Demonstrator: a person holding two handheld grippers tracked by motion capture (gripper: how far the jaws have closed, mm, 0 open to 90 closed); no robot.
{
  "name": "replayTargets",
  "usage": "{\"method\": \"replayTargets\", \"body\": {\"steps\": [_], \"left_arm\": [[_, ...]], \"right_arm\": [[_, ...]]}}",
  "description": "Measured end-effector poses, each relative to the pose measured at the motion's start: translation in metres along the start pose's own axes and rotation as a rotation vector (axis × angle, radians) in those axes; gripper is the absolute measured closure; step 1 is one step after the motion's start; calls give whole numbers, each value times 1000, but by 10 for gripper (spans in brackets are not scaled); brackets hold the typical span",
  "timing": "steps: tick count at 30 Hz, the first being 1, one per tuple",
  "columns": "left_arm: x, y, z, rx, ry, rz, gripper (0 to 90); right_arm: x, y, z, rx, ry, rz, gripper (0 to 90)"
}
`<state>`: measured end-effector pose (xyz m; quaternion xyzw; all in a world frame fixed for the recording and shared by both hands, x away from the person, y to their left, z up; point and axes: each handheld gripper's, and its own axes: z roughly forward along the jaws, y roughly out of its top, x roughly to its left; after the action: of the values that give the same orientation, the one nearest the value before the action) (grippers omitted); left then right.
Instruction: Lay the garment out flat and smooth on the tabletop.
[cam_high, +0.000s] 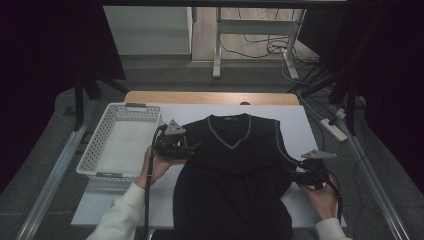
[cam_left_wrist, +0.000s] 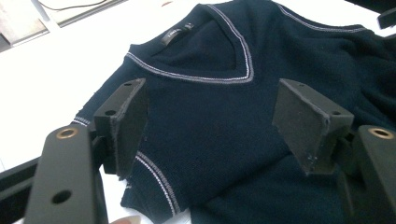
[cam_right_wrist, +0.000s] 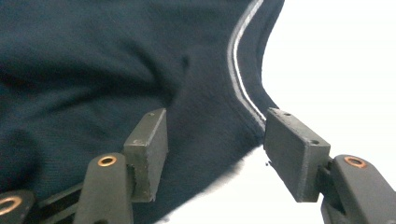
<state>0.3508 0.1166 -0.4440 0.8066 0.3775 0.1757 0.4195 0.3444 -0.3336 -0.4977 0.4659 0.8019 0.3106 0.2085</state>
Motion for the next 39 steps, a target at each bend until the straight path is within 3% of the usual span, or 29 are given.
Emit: {"method": "replayTargets", "body": {"steps": [4,7,13,17,21,28,33,35,37,39], "left_arm": [[-2,-1,1,8,9,10,269],[-3,-1,2,11,10,15,266],[-3,0,-1,6,15,14,263],[-1,-1,-3,0,18,9,263],[1,0,-4,0,21,4,258],[1,1,-4,-2,24,0,252],[0,1,-4,-3,25,-1,251],[0,1,-4,-2,25,0,251],[0,1,-4,-2,26,0,250],[1,1,-5,-4,28,1,250]], "right_arm": [[1,-3,10,47,-14,-20,459],[1,-5,11,61,-26,-40,564],[0,-5,11,64,11,-46,821],[1,-3,11,69,3,-67,858],[-4,1,10,68,-29,-86,864],[-34,27,-3,-48,-115,-32,867],[-51,34,0,-89,-113,33,849],[-53,32,3,-86,-106,58,766],[-51,31,1,-88,-115,72,601],[-46,32,-3,-110,-87,87,534]]}}
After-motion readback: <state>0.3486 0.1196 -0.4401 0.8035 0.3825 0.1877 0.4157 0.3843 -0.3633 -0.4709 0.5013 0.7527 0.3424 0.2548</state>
